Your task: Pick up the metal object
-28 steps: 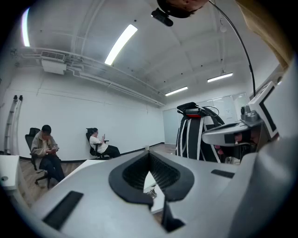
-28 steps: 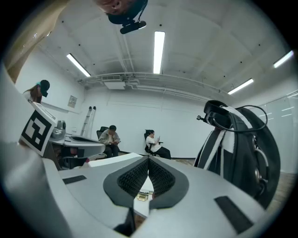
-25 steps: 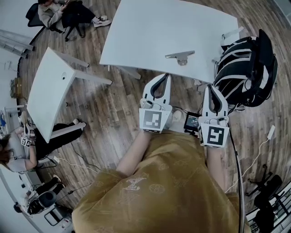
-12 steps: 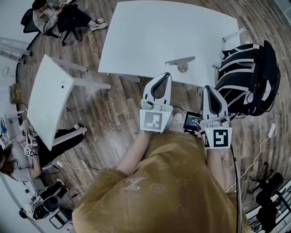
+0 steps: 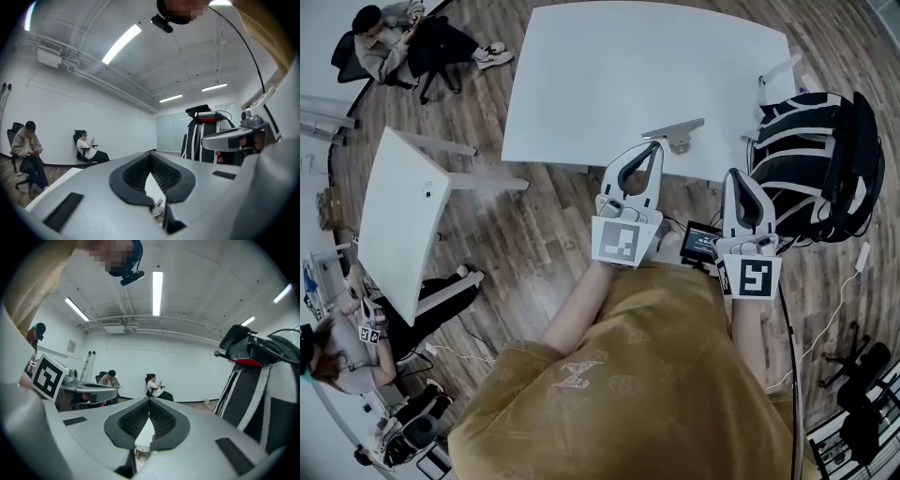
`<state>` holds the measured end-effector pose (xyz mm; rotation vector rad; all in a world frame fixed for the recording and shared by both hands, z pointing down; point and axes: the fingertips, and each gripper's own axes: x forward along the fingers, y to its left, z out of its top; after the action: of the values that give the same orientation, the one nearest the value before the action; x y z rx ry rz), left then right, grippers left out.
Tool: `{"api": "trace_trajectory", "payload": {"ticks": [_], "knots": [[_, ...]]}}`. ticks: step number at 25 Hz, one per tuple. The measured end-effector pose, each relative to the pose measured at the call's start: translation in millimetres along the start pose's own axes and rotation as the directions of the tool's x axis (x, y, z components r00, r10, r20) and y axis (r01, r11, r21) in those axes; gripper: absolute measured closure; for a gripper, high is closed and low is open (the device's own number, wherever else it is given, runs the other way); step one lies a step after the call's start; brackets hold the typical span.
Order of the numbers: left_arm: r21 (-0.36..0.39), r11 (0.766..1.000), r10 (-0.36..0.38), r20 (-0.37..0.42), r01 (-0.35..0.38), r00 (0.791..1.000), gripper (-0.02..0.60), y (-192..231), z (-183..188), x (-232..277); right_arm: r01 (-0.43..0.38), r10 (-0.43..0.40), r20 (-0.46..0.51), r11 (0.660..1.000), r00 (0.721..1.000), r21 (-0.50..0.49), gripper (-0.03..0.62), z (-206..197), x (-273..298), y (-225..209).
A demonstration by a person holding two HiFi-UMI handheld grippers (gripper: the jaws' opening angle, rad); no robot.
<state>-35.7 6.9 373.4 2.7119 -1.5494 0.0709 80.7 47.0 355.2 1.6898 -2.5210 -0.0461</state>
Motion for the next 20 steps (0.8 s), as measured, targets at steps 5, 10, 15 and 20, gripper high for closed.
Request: {"api": "trace_trajectory", "payload": {"ticks": [5, 10, 15, 20], "knots": [[-0.008, 0.996, -0.084, -0.011, 0.084, 0.996, 0.575, -14.8, -2.0, 22.3, 0.015, -0.015, 0.003, 1.000, 1.000, 0.003, 0.585, -1.0, 1.5, -3.0], [0.008, 0.997, -0.075, 0.000, 0.075, 0.997, 0.575, -16.4, 7.2, 51.4, 0.094, -0.095, 0.027, 0.994, 0.995, 0.058, 0.585, -2.0, 7.0, -32.3], [-0.001, 0.999, -0.047, -0.029, 0.047, 0.998, 0.575, -19.0, -1.2, 63.7, 0.110, -0.117, 0.033, 0.980, 0.993, 0.168, 0.585, -1.6, 23.3, -53.4], [0.009, 1.000, -0.030, -0.051, 0.030, 0.998, 0.575, -17.5, -5.1, 76.0, 0.038, -0.039, 0.015, 0.994, 0.999, 0.101, 0.585, -1.4, 45.1, -50.7]]}}
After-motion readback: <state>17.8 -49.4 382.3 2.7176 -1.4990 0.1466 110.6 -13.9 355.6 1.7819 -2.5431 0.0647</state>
